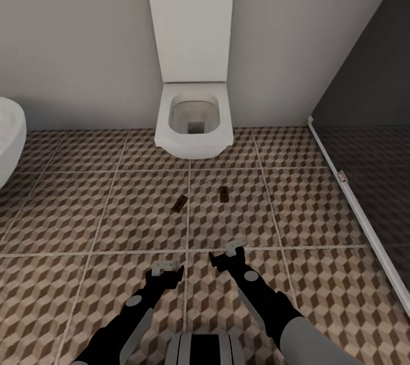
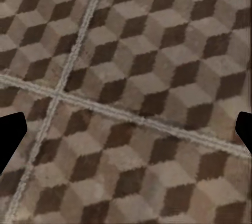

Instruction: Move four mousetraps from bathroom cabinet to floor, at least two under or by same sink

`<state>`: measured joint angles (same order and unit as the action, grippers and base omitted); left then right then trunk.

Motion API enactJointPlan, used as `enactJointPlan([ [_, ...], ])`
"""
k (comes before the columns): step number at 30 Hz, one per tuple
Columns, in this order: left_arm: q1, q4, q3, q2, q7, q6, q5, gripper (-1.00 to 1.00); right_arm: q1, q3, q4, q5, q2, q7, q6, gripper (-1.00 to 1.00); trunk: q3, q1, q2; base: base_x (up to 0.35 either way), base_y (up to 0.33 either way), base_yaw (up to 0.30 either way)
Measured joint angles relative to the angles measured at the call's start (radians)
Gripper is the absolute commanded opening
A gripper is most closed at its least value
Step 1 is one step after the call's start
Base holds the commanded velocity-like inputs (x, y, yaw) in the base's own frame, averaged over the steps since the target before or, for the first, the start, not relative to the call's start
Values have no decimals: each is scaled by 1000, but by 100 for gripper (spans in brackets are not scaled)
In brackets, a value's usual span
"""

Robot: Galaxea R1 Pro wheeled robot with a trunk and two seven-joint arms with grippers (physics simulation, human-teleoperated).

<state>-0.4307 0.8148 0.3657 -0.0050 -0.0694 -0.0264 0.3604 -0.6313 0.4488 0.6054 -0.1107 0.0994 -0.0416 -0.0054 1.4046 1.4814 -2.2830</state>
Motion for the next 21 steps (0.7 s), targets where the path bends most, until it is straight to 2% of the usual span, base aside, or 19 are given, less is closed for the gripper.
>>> enactJointPlan([
  [5,0,1,0,5,0,0,1,100,0,0,-1,0,-13,1,0,100,-16,-19,35,0,0,0],
  [8,0,0,0,13,0,0,2,100,0,0,-1,-1,-34,3,-1,100,-25,-31,56,0,0,0],
  [10,0,0,-1,21,0,0,0,100,0,1,-1,-1,-47,20,-1,100,-31,-38,70,0,0,0],
  [15,0,0,0,33,0,1,-1,100,1,2,-1,2,-74,116,-9,100,-47,-58,105,0,0,0],
  [21,1,0,0,50,0,1,-2,100,3,-2,-3,1,-117,157,-44,100,-66,-81,147,0,0,0],
])
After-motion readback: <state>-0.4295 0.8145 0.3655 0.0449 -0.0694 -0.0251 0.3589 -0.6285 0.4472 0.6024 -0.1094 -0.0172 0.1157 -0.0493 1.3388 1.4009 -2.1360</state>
